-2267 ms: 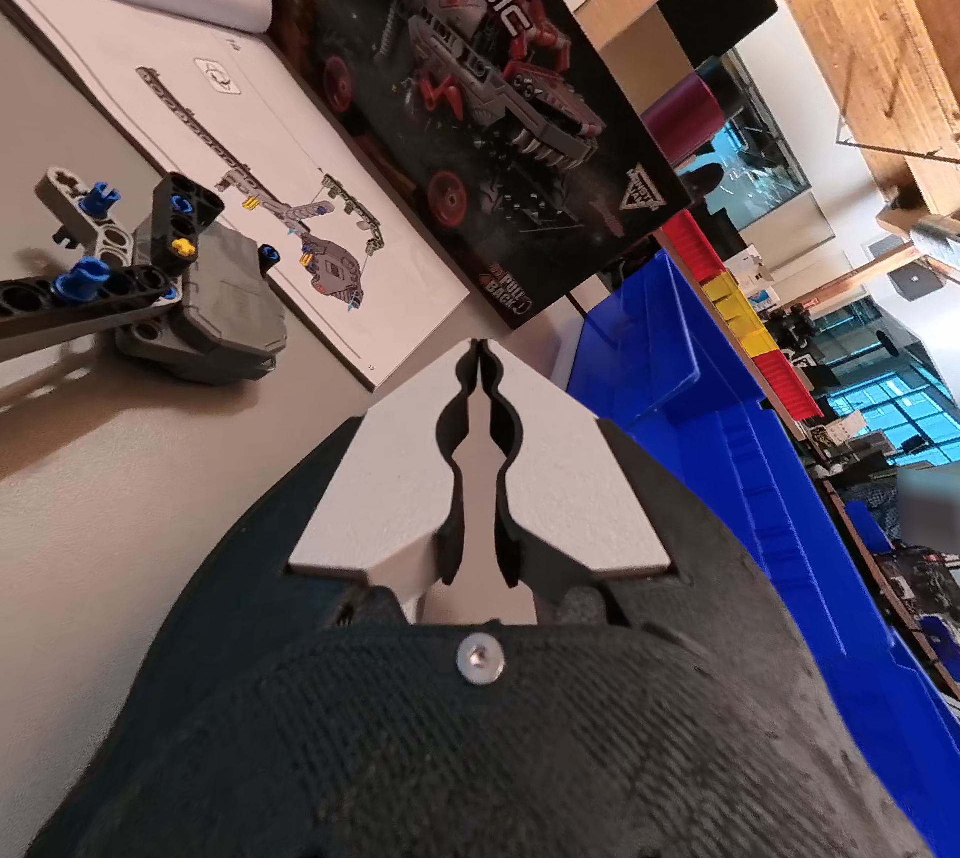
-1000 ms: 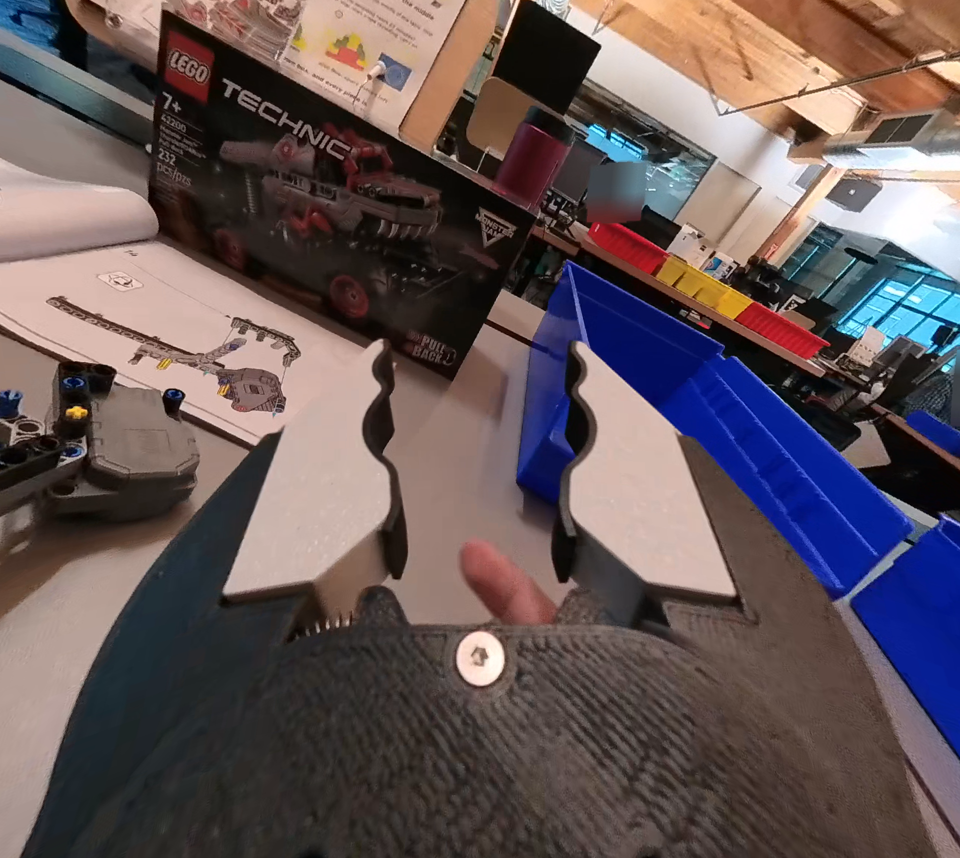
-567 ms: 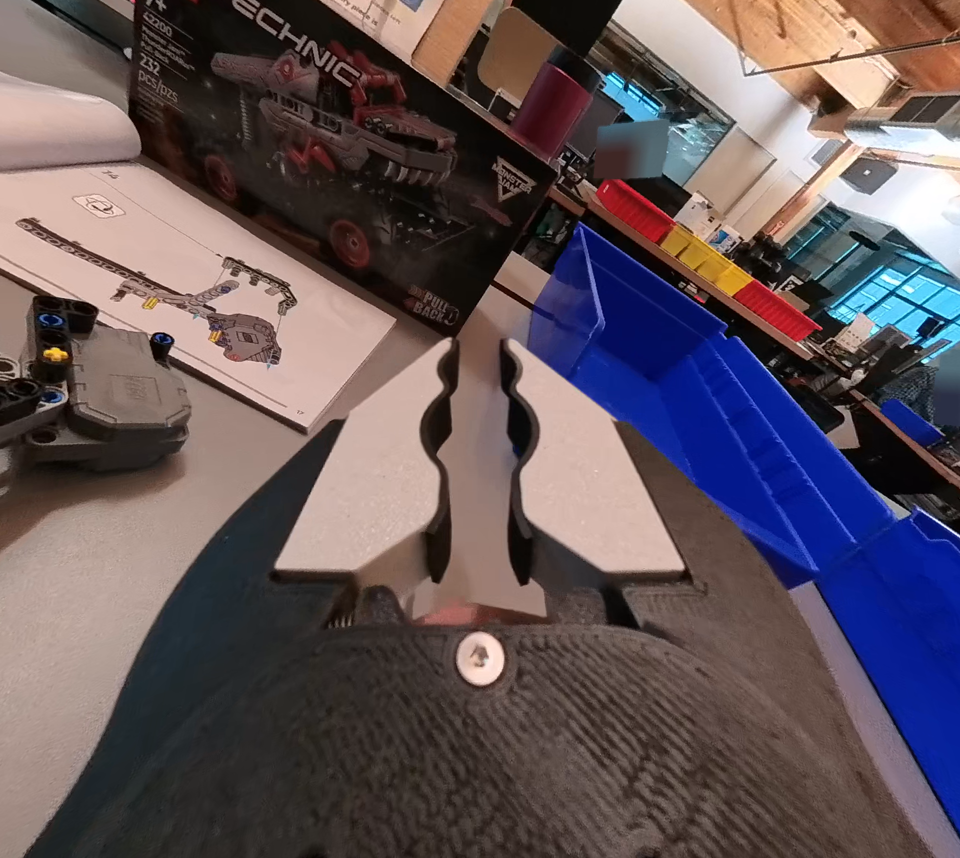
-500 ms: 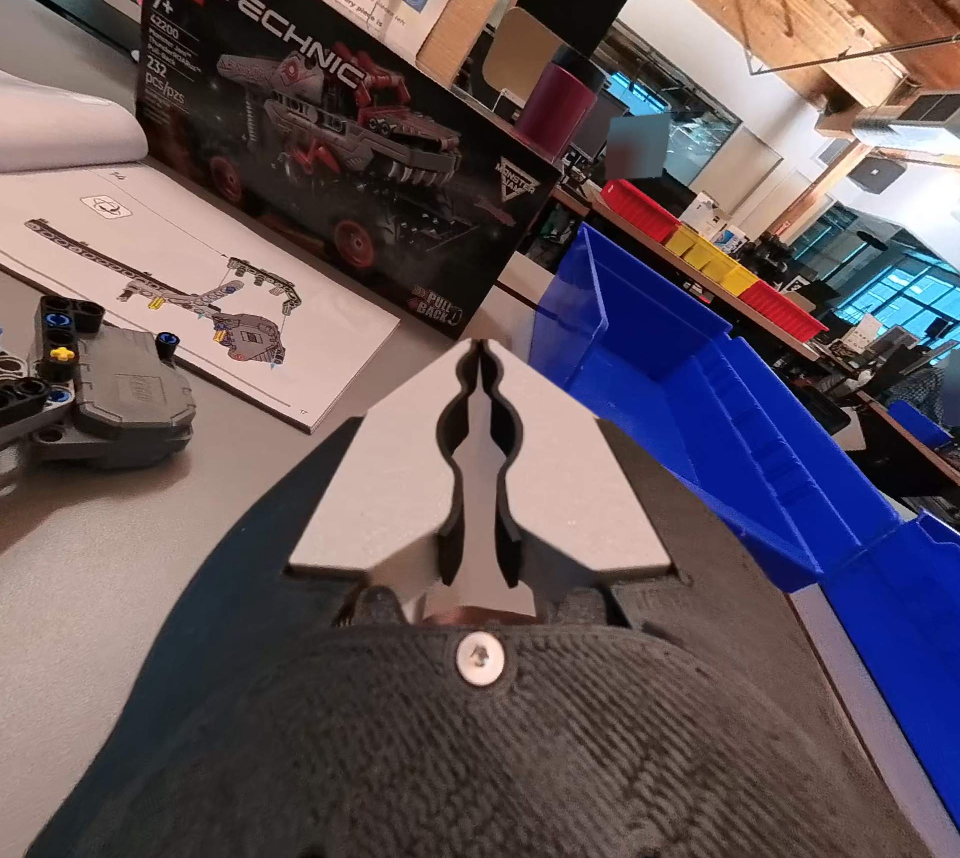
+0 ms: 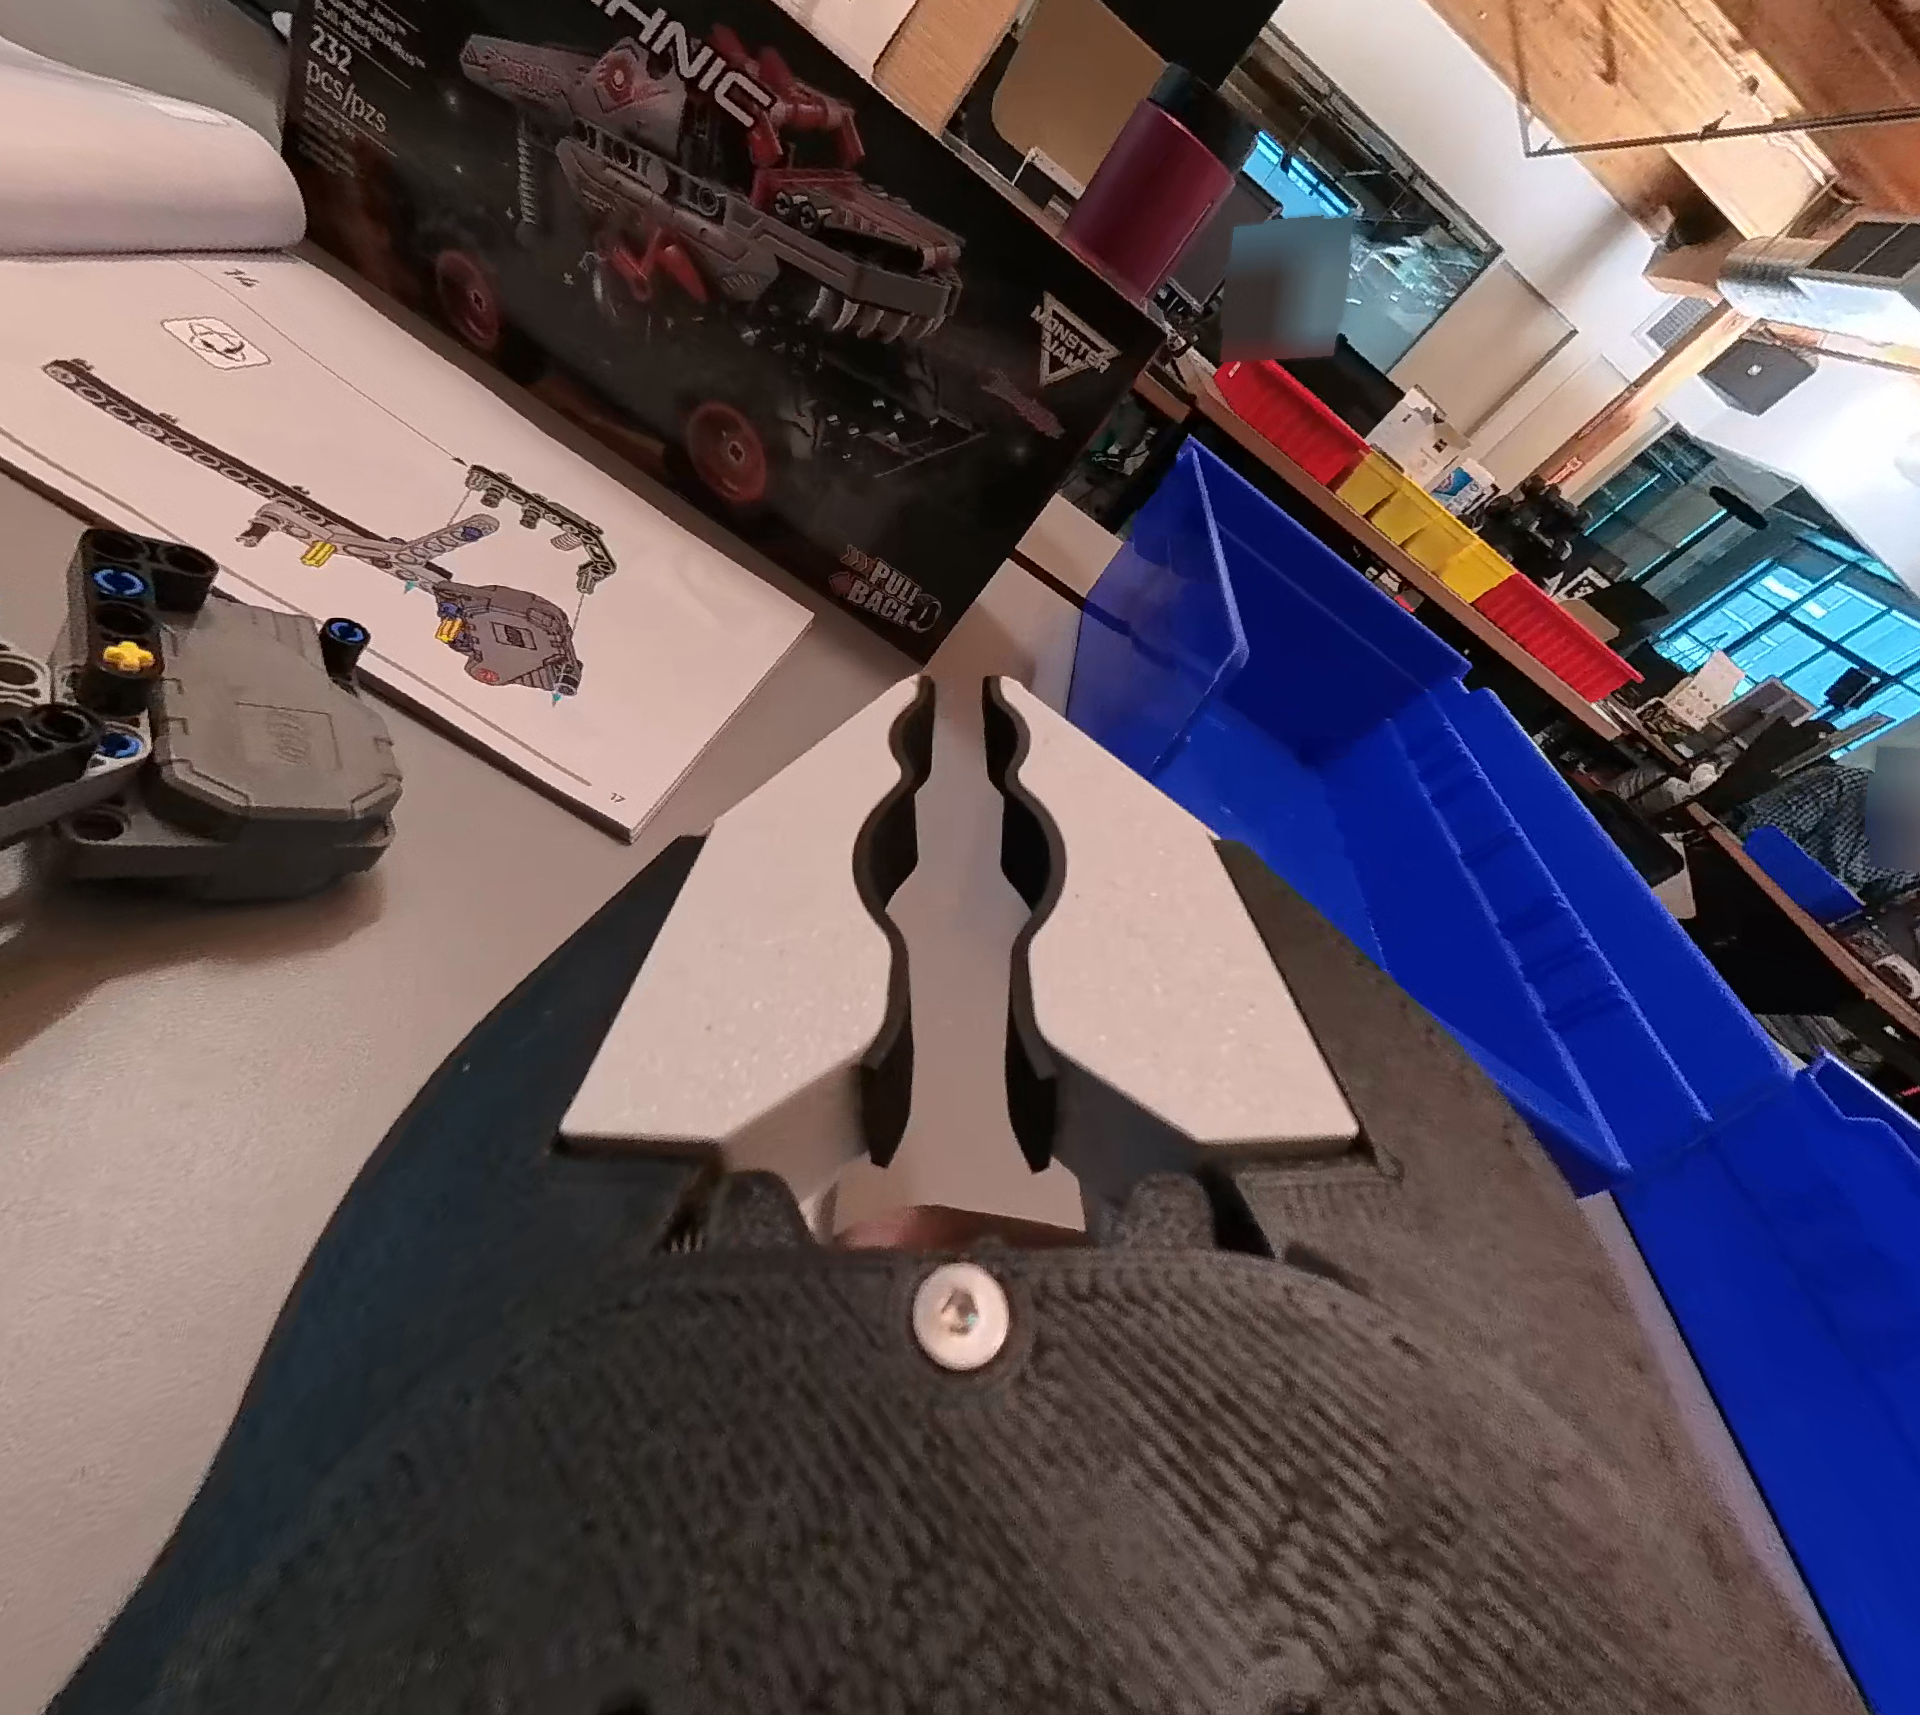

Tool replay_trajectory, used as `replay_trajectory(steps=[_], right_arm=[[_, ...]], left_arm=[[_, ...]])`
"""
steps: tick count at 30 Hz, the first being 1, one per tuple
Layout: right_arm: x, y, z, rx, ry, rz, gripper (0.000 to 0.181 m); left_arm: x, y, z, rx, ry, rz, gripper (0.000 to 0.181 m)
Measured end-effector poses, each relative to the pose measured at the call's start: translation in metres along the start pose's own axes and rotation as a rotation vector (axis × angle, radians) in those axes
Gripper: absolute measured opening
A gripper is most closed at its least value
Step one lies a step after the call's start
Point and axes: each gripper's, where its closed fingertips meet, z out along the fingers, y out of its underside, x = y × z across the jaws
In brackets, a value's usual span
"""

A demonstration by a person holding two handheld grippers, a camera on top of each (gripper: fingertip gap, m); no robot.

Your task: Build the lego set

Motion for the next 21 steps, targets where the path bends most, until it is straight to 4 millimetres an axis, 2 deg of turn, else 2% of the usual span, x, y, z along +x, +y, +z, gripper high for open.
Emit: replay_trajectory(steps=[21], right_arm=[[-0.0068, 0.0013, 0.0013, -0.011, -0.030, -0.028, 0.010]], left_arm=[[0.0030, 0.0006, 0.0000, -0.004, 0.014, 0.009, 0.000]])
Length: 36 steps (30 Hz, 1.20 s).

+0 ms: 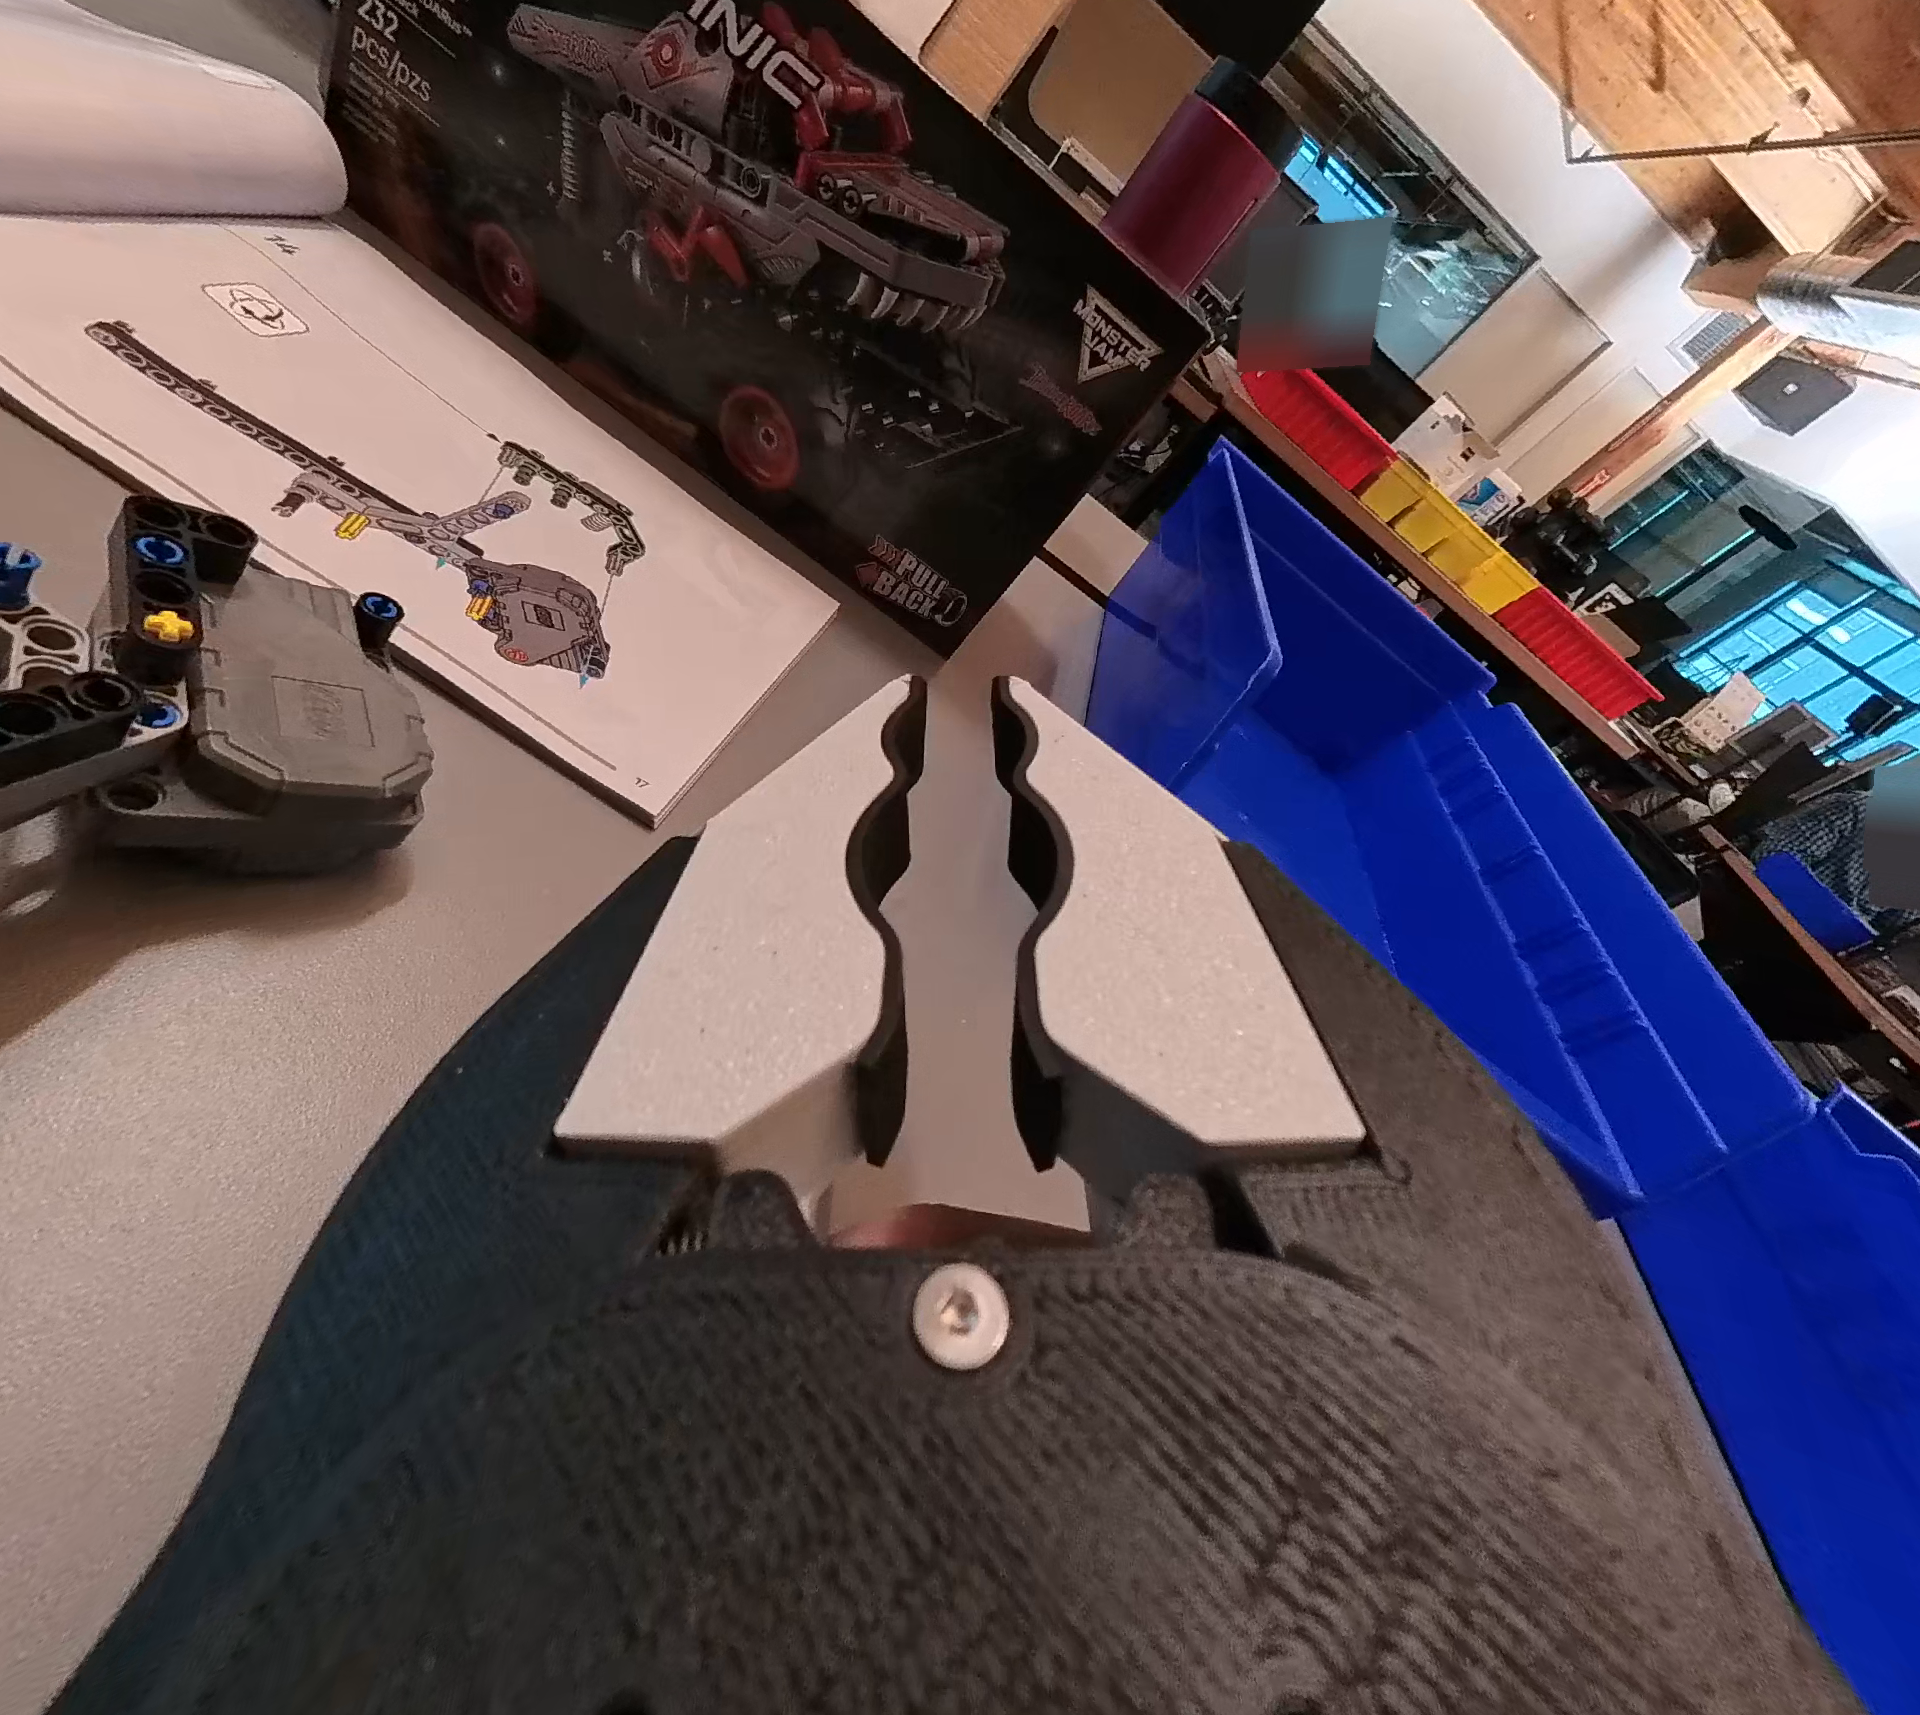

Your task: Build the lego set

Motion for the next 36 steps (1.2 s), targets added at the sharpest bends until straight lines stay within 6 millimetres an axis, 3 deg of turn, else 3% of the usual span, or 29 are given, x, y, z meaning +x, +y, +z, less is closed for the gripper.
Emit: replay_trajectory(steps=[30, 36], right_arm=[[-0.003, -0.001, 0.001, -0.001, -0.010, -0.016, 0.011], [-0.001, 0.000, 0.001, -0.004, -0.004, -0.018, 0.010]], left_arm=[[0.001, 0.000, 0.000, 0.000, 0.009, 0.002, 0.000], [0.020, 0.014, 0.006, -0.095, 0.095, 0.116, 0.001]])
